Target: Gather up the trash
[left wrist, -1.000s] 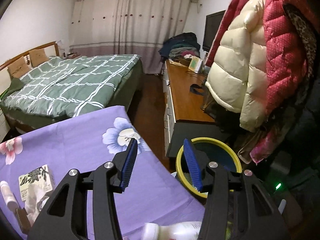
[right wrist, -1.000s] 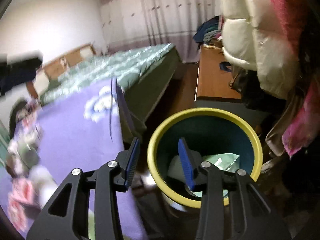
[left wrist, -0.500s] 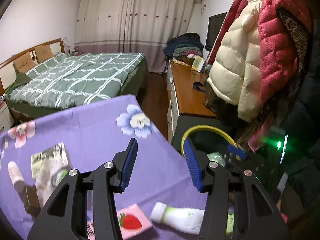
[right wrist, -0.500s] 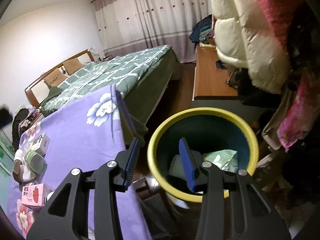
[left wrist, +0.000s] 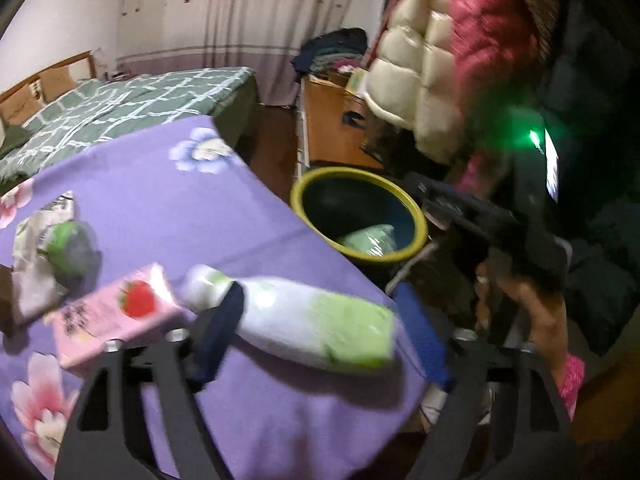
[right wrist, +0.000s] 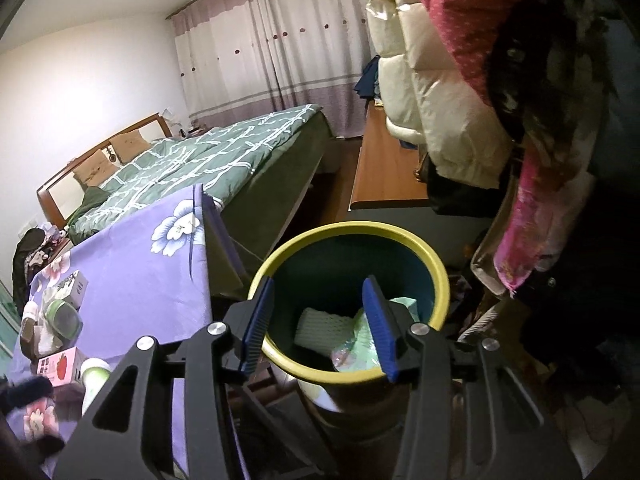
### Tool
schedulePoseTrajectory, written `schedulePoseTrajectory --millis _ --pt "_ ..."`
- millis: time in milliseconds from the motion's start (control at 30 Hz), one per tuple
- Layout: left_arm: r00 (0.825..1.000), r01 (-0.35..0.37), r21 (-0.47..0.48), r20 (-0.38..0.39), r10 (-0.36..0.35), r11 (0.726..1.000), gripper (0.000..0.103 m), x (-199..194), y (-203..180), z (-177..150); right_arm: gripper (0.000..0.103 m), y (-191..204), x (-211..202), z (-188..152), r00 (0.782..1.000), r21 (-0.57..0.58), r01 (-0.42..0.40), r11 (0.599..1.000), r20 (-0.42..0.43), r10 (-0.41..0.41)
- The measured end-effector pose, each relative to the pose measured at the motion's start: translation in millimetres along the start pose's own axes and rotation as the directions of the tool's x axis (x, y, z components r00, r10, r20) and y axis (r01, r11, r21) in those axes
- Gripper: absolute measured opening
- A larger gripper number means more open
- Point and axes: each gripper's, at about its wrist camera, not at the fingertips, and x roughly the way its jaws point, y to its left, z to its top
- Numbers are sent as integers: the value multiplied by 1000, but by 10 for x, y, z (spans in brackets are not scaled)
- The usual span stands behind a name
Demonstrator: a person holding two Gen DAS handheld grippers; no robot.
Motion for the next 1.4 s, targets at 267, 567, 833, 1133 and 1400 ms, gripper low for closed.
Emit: schedulePoseTrajectory --millis 267,567,833,1133,1400 --pt "992 -97 95 -67 103 991 84 218 -355 -196 46 -190 -73 -22 999 26 -28 999 16 28" --pt "956 -280 21 -82 281 960 74 249 207 -101 46 -329 -14 -85 998 57 -62 996 4 61" --pt "963 -261 -161 -107 246 952 88 307 438 75 46 -230 25 -85 997 46 -83 995 -1 83" --pt "951 -269 -305 -233 202 913 87 694 684 268 47 -182 25 -72 994 34 -109 993 2 109" --pt "927 -301 -291 -311 207 908 84 1112 811 351 47 -247 86 -130 992 43 -122 992 -18 123"
